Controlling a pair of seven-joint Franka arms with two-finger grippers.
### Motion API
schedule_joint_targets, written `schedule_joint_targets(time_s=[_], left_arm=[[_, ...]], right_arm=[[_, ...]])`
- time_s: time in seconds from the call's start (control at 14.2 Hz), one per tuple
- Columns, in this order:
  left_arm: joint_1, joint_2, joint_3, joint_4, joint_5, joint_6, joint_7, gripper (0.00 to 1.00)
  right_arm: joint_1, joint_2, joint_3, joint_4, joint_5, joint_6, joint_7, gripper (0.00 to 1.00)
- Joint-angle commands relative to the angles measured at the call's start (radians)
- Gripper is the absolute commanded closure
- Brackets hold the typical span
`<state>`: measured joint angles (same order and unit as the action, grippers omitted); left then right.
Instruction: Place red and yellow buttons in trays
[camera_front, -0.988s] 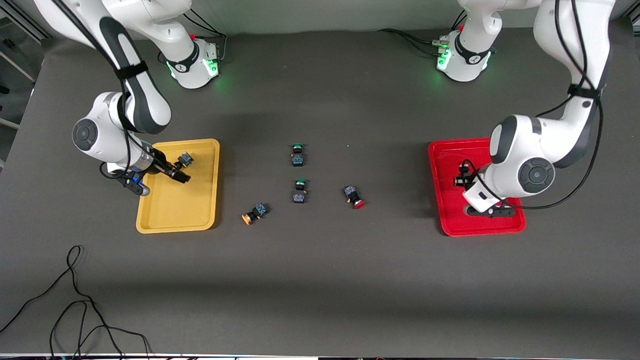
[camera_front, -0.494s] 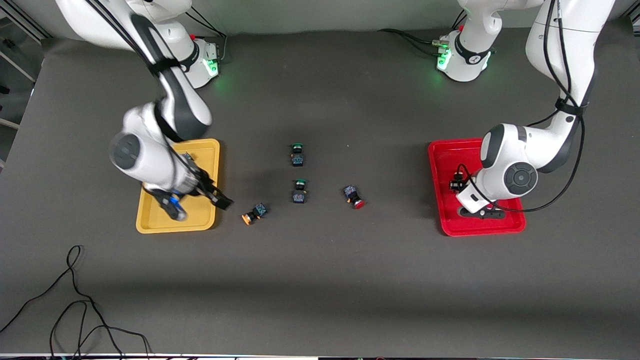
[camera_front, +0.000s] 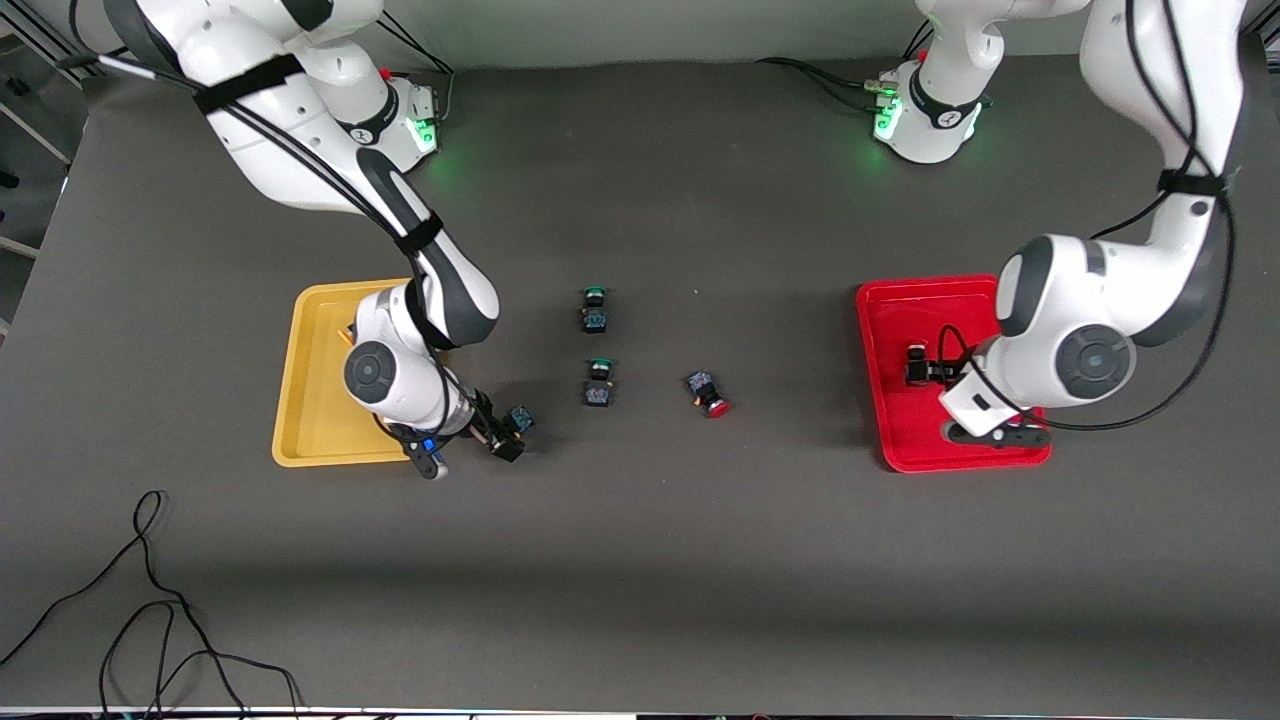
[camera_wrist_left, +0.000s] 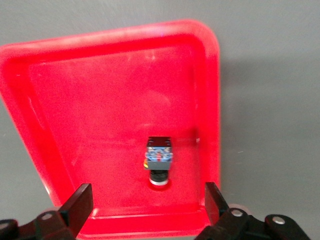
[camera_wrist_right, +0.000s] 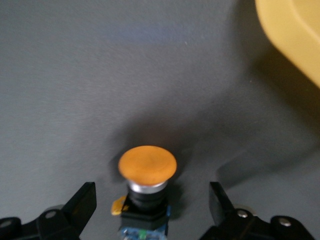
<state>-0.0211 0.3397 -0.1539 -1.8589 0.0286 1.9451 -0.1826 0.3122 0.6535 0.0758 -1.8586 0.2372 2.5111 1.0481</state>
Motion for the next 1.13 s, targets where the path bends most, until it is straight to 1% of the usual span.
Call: schedule_joint_targets(time_s=[0.0,0.07,0.14,0.28,0.42,0.49,0.64,0.78,0.85,0.92,0.99,1.06], left_arm=[[-0.057,-0.004,-0.022,0.052,-0.024,-0.019,-0.188,0.01],[-0.084,0.001,-0.029,0.066,-0.042,-0.008,-0.262,0.01],[-0.117,0.010,-0.033,0.091,-0.067,-0.002,-0.341,0.01],[-0.198,0.034,-0.035,0.127,-0.079,0.015,-0.502,0.01],[-0.270,0.058,-0.035,0.139,-0.079,0.084,-0.668,0.01],[-0.317,0.077,-0.035,0.142,-0.079,0.142,-0.752,0.01],[-0.387,0.137,-0.033,0.179,-0.069,0.210,-0.866,0.01],[-0.434,0.214,-0.032,0.239,-0.067,0.216,-0.899,0.01],[-0.445,0.247,-0.032,0.256,-0.065,0.228,-0.906,0.01],[-0.456,0.275,-0.032,0.257,-0.065,0.260,-0.907,0.01],[-0.462,0.303,-0.030,0.257,-0.065,0.293,-0.910,0.01],[-0.473,0.327,-0.027,0.257,-0.056,0.307,-0.928,0.01]], right_arm=[[0.011,-0.009,0.001,0.002,0.005,-0.002,0.026,0.04],[0.013,-0.009,0.001,0.002,0.005,0.000,0.026,0.11],[0.013,-0.009,0.001,0.002,0.005,0.000,0.026,0.22],[0.011,-0.011,0.001,0.002,0.005,0.008,0.024,0.48],[0.008,-0.020,0.001,0.002,0.005,0.002,0.024,0.66],[0.007,-0.032,0.001,0.002,0.005,-0.008,0.024,0.71],[0.002,-0.105,-0.007,0.002,0.005,-0.072,0.010,0.73],[-0.037,-0.207,-0.016,0.006,0.007,-0.232,-0.052,0.73],[-0.044,-0.250,-0.055,0.004,0.007,-0.305,-0.124,0.73],[-0.041,-0.280,-0.114,0.002,0.007,-0.369,-0.204,0.73],[-0.041,-0.305,-0.166,-0.011,0.005,-0.414,-0.303,0.73],[-0.041,-0.322,-0.221,-0.048,0.005,-0.419,-0.400,0.73]])
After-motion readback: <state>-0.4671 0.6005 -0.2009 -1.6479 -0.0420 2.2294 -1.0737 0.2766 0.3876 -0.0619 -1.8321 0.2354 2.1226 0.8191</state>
